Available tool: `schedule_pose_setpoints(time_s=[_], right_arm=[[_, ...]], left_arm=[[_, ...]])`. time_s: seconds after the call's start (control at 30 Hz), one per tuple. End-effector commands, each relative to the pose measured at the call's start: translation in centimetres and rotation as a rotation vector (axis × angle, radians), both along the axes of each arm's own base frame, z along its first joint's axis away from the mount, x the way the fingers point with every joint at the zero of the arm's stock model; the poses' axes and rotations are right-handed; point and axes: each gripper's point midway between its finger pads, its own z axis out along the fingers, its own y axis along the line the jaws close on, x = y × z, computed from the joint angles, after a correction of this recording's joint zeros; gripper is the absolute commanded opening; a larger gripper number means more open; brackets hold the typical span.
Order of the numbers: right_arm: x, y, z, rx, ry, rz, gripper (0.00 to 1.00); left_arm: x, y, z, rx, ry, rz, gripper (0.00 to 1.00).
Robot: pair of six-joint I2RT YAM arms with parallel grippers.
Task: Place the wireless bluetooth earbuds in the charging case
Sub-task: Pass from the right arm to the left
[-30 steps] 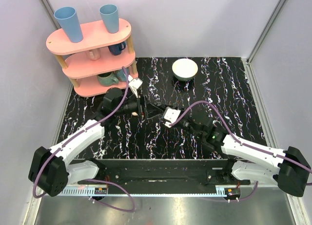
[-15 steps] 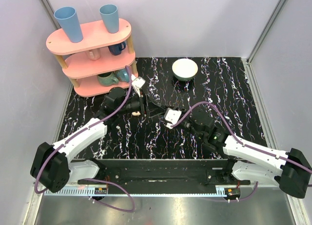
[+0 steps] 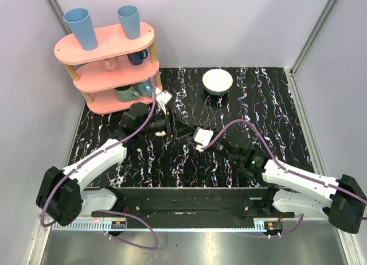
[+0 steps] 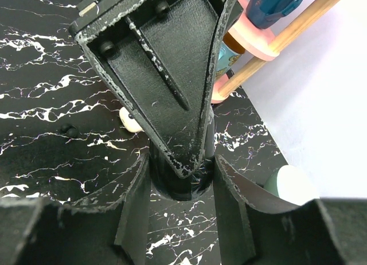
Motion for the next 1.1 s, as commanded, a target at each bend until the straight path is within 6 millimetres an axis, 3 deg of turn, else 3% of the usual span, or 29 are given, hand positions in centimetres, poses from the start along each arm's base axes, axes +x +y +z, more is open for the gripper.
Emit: schedule_pose_setpoints(time_s=[0.0, 0.13, 0.43, 0.53, 0.7, 1.07], right_arm=[[-0.03, 0.38, 1.89, 0.068, -0.029, 0.001, 0.01], [0.48, -0.02, 1.82, 0.073, -0.033, -0.036, 0.01], [0.55, -0.32, 2.01, 0.078, -0.042, -0.048, 0.01], [0.43, -0.27, 2.11, 0.084, -0.041, -0.042, 0.01], [0.29, -0.28, 2.0, 0.082, -0.036, -0.036, 0.01], [0.19, -0.31, 1.83, 0.086, -0.027, -0.035, 0.01]], left_arm=[[0.07, -0.37, 2.34, -0.044, -0.075, -0.011, 0.6], [0.1, -0.35, 2.16, -0.036, -0.068, -0.007, 0.52], [-0.11, -0.06, 1.99, -0.007, -0.067, 0.004, 0.57], [0.17, -0.01, 2.01, -0.013, -0.074, 0.021, 0.51], [0.12, -0.28, 2.59, -0.043, -0.082, 0.011, 0.51], [0.03, -0.37, 2.1, -0.035, -0.07, 0.004, 0.28]])
